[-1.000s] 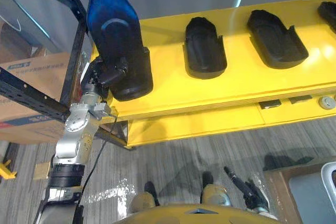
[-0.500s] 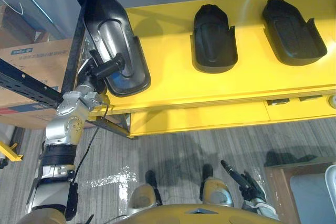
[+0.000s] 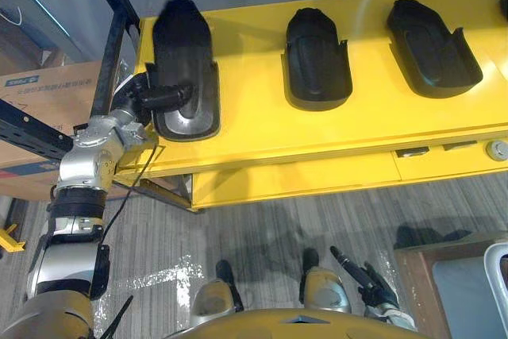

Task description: Walk over and take three plastic housings, then place them on the shelf

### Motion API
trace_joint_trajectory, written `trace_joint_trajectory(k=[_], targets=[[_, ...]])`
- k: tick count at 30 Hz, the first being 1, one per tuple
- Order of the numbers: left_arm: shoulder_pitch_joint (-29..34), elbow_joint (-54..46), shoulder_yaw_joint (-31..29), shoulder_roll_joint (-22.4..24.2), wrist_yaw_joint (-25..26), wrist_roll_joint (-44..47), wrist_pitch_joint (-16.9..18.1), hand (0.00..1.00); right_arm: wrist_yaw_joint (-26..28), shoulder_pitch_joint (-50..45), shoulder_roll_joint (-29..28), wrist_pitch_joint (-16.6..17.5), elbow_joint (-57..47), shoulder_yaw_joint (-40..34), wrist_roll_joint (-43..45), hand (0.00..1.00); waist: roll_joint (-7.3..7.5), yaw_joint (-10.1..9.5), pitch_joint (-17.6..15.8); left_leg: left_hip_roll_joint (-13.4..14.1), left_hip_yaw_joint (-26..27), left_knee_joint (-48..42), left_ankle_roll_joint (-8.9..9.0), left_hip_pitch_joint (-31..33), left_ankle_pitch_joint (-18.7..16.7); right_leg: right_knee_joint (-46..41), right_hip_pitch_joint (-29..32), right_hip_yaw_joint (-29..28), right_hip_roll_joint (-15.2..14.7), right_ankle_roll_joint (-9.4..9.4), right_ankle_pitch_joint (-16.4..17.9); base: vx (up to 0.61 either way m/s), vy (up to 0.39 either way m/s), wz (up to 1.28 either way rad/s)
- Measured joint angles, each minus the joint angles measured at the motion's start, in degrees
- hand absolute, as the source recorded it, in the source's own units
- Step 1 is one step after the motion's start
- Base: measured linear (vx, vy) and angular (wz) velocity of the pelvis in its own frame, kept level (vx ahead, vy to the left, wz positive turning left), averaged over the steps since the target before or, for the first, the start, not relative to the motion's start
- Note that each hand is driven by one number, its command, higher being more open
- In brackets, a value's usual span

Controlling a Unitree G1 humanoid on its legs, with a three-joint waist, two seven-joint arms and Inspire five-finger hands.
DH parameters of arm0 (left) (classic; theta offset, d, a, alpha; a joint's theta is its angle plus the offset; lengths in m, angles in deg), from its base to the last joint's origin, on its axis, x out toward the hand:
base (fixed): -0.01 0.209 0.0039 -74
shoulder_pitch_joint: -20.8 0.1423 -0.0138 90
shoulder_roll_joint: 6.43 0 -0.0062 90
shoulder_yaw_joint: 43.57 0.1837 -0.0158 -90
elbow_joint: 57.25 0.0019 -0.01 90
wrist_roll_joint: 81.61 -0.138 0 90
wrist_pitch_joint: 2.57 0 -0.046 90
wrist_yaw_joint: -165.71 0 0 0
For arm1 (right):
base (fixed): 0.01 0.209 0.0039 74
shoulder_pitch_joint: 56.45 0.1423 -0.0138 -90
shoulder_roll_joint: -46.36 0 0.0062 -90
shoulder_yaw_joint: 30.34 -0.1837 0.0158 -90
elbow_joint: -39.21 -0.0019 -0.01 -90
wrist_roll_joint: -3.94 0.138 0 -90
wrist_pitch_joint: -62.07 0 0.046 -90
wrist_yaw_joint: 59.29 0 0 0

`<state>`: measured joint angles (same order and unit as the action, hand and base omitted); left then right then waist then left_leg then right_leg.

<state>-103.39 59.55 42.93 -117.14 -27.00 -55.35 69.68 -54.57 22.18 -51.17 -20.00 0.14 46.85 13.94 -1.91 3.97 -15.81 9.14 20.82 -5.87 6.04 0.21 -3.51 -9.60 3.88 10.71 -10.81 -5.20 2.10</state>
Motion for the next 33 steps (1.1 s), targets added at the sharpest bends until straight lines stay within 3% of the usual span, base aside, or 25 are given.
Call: trace_joint_trajectory(k=[8, 15, 25, 29, 33], targets=[[-2.2, 2.1, 0.4, -0.4, 0.1, -8.9, -0.2, 1.00, -0.1, -1.0, -1.1, 0.0, -0.6, 0.0, 1.8, 1.00, -0.17, 0.72, 0.1, 0.0, 1.2, -0.5, 0.11, -1.0, 0.0, 1.2, -1.4, 0.0, 0.1, -0.28, -0.2, 0.00, 0.004, 0.00], [-2.5, 3.4, 0.4, 0.0, 1.5, -8.9, -1.2, 1.00, -0.1, -1.7, -2.0, -0.1, -0.5, 0.0, 1.8, 1.00, -0.47, 1.06, 0.3, 0.3, 2.3, -1.1, 0.24, -1.6, -0.1, 1.8, -2.5, -0.1, 0.3, -0.34, -0.6, -0.02, 0.003, -0.02], [-2.3, 4.0, 0.5, 2.9, 13.4, -0.5, -0.1, 1.00, -0.1, -1.8, -2.9, 0.0, 1.6, -1.5, 1.8, 1.00, -0.95, 1.04, 0.6, 0.0, 1.9, -0.8, -0.05, -2.7, 0.1, 3.7, -4.3, 0.2, 0.4, -0.56, -1.5, -0.01, 0.005, 0.01], [-0.8, -2.3, 0.3, 4.3, 18.2, 0.6, 0.6, 1.00, -0.1, -1.7, -3.7, 0.1, 2.4, -4.0, 1.8, 1.00, -0.88, 0.80, 0.7, -0.2, 1.1, -0.7, -0.22, -2.9, 0.2, 3.8, -4.8, 0.7, 0.3, -0.56, -1.5, 0.00, 0.003, 0.06], [1.5, -9.8, -0.5, 4.9, 20.5, 0.5, 4.4, 1.00, -0.2, -1.7, -3.9, 0.4, 3.4, -5.0, 1.8, 1.00, -0.82, 0.60, 1.6, -0.5, 1.0, 0.4, -0.36, -4.0, 0.6, 4.4, -5.8, 0.8, 0.3, -0.57, -1.5, 0.00, 0.000, 0.01]])
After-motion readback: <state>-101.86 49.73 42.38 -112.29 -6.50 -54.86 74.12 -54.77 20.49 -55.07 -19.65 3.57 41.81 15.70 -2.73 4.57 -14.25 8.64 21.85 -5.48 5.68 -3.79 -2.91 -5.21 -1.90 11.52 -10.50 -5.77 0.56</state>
